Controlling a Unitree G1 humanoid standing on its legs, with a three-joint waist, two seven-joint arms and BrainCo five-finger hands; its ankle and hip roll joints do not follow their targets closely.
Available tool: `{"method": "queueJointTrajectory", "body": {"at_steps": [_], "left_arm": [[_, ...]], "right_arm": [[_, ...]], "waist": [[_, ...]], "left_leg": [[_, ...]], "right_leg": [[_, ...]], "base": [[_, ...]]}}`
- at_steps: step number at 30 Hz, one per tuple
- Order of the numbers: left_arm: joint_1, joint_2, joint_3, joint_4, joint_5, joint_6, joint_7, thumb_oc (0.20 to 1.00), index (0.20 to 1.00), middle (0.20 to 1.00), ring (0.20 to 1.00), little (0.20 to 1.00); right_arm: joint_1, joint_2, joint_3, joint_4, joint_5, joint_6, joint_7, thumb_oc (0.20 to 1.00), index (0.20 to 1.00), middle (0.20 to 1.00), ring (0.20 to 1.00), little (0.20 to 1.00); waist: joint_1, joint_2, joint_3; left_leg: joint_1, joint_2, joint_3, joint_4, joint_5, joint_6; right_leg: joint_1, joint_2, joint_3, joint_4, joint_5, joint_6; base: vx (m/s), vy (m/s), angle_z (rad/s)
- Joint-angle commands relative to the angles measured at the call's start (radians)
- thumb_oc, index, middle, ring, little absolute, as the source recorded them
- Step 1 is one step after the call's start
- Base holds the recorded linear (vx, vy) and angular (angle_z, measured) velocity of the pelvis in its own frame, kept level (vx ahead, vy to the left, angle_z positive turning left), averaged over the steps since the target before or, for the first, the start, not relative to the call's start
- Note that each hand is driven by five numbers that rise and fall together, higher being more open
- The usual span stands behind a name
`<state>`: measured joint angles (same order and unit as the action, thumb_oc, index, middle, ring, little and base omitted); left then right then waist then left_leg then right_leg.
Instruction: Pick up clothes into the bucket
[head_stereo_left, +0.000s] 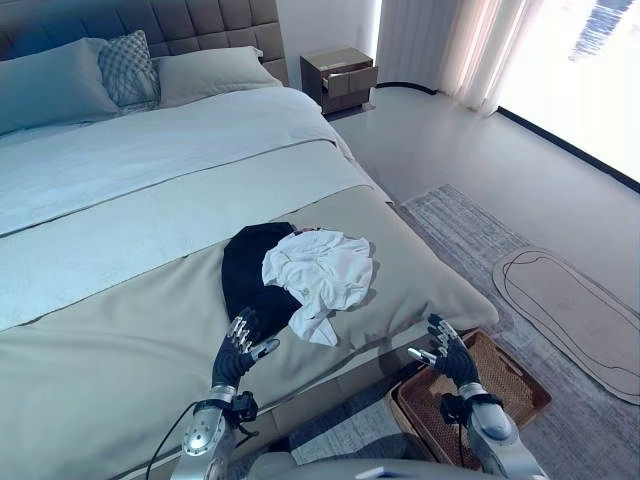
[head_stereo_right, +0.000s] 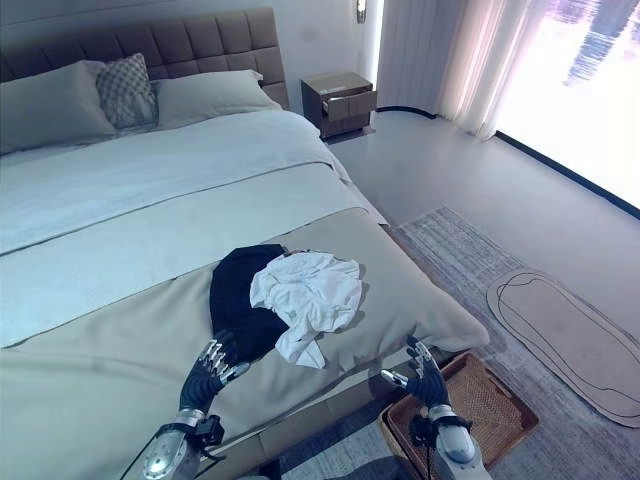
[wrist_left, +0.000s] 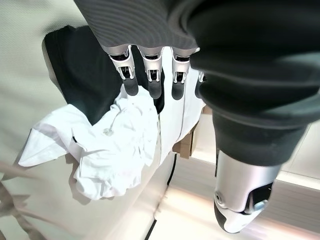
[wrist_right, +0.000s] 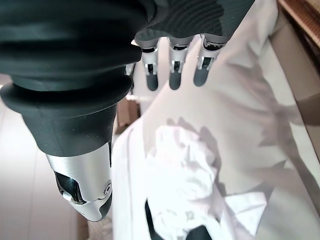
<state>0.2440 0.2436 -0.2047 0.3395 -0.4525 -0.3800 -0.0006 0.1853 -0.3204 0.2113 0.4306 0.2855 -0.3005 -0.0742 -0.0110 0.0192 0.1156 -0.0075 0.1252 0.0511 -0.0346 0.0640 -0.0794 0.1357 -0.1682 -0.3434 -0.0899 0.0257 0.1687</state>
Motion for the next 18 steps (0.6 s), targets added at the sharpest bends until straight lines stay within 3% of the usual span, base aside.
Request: {"method": "queueJointTrajectory", "body": {"at_steps": [1, 11, 18], "left_arm": [[-0.036, 0.043, 0.048, -0.083, -0.005, -0.064, -0.004, 1.0, 1.0, 1.0, 1.0, 1.0], [-0.015, 0.047, 0.06, -0.098, -0.008, -0.061, -0.016, 1.0, 1.0, 1.0, 1.0, 1.0], [0.009, 0.059, 0.067, -0.098, 0.025, -0.059, -0.014, 1.0, 1.0, 1.0, 1.0, 1.0]], "right_arm": [[-0.032, 0.023, -0.023, -0.07, -0.003, -0.062, -0.001, 1.0, 1.0, 1.0, 1.0, 1.0], [-0.029, 0.039, -0.027, -0.05, 0.031, -0.051, 0.016, 1.0, 1.0, 1.0, 1.0, 1.0], [-0.047, 0.053, -0.022, -0.044, 0.047, -0.044, 0.022, 1.0, 1.0, 1.0, 1.0, 1.0]], "waist": [[0.007, -0.074, -0.009], [0.014, -0.078, -0.011], [0.033, -0.082, -0.005]], "left_leg": [[-0.007, 0.006, 0.044, 0.098, -0.048, -0.026], [0.01, -0.035, 0.019, 0.063, -0.054, 0.0], [0.011, -0.086, 0.015, 0.09, -0.095, 0.039]], "right_leg": [[-0.033, -0.003, 0.041, 0.013, 0.03, -0.024], [-0.033, -0.055, 0.022, 0.087, 0.013, -0.009], [-0.043, -0.111, 0.033, 0.142, 0.012, 0.016]], "base": [[0.02, 0.05, -0.06], [0.03, 0.076, 0.06], [0.03, 0.104, 0.1]]}}
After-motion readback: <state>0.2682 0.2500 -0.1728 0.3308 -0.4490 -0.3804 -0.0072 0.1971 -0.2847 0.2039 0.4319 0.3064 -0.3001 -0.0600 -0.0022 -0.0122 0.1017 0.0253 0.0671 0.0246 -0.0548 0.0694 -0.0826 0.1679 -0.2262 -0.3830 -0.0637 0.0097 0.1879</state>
